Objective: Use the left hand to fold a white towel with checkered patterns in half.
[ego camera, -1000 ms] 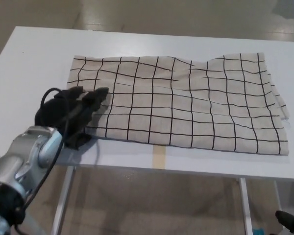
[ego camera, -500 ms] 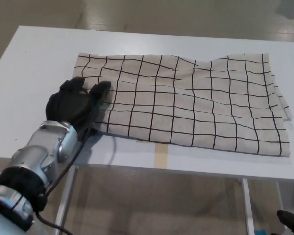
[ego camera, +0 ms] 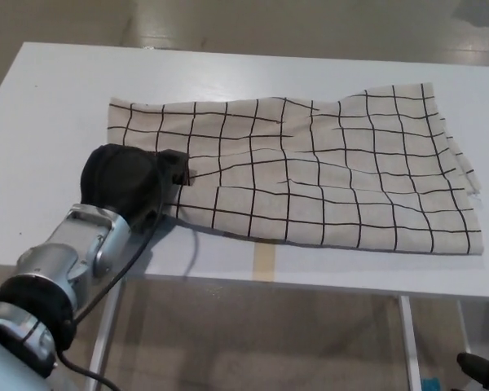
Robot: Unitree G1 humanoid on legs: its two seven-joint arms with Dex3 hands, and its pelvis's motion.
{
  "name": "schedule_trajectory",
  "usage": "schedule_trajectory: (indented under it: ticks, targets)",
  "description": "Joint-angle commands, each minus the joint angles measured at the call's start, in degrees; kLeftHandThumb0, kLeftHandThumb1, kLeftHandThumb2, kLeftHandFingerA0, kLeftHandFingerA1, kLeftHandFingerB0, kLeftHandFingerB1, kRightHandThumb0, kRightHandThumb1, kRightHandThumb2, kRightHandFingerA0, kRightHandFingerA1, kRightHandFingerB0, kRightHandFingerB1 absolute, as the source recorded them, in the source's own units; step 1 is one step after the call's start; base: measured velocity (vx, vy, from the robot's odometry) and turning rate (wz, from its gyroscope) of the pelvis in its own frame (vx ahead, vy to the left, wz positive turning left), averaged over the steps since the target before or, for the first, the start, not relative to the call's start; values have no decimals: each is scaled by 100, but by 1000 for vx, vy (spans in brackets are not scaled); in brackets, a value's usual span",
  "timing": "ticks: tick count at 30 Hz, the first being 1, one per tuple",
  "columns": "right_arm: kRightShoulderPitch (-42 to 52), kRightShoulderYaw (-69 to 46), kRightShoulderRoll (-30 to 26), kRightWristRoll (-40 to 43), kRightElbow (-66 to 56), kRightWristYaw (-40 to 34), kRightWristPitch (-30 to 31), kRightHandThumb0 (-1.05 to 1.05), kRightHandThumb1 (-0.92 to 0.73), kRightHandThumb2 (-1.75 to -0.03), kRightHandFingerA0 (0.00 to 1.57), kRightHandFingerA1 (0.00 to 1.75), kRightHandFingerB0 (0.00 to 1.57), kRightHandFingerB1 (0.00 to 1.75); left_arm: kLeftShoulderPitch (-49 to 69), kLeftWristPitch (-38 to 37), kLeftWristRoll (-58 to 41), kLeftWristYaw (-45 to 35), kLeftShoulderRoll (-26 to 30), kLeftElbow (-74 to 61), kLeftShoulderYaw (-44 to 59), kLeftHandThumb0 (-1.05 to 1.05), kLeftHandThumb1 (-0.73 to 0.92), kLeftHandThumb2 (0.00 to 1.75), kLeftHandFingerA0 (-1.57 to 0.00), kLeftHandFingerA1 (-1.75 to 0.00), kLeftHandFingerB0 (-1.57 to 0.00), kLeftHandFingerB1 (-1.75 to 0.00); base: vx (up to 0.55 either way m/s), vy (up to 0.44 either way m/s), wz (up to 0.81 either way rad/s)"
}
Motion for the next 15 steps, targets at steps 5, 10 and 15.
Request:
schedule_trajectory:
  ticks: [5, 10, 15]
  targets:
    - [90, 35, -65, -212, -28, -148, -216, -24, -69, -61, 52, 63, 60, 58, -1, -758, -68, 550, 564, 269, 157, -32, 51, 81, -110, -142, -86, -129, 0, 0, 0]
    - [-10, 45, -87, -220, 30, -146, -168, -24, -69, -61, 53, 63, 60, 59, -221, -856, -145, 596, 951, 559, 338, -32, 50, 80, -110, -142, -85, -128, 0, 0, 0]
    - [-15, 29, -68, -132, 104, -91, -240, -24, -69, -60, 54, 63, 61, 59, -581, -539, -104, 476, 1467, 668, 530, -31, 49, 81, -112, -142, -86, -128, 0, 0, 0]
